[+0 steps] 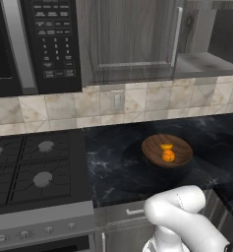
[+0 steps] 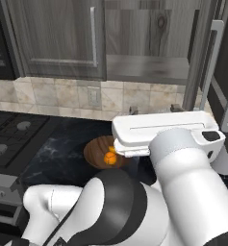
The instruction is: Open the cabinet. Pick the orange and orange from the cabinet and place them into the bowl. Then close the cabinet.
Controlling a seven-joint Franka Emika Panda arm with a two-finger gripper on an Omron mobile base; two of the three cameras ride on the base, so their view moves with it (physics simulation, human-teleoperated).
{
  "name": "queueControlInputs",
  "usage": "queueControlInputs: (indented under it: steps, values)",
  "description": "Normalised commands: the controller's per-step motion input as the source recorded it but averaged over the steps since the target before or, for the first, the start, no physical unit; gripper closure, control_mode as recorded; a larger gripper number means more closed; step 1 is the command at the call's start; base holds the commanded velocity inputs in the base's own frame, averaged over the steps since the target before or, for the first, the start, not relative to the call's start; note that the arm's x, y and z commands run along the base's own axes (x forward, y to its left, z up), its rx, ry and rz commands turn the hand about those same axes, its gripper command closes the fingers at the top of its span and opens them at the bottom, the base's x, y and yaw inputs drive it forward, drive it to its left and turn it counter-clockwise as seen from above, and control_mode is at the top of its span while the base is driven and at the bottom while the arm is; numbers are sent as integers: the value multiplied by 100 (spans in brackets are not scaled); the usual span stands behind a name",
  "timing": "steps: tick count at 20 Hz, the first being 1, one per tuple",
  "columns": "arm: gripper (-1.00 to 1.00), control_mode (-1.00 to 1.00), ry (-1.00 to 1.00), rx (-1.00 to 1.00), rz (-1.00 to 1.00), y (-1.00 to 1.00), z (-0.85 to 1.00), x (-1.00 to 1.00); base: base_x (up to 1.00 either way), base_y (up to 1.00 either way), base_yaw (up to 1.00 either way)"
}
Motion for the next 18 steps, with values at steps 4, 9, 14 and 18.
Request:
queueControlInputs:
  steps: [4, 9, 14, 18]
  values:
    - [-100, -100, -3, 0, 0, -31, -2, 31, 0, 0, 0]
    - [-100, -100, 0, 0, -1, -38, -12, 26, 0, 0, 0]
    - [-100, -100, 0, 1, -3, -46, -12, 25, 0, 0, 0]
    - [-100, -100, 0, 4, -8, -56, -5, 4, 0, 0, 0]
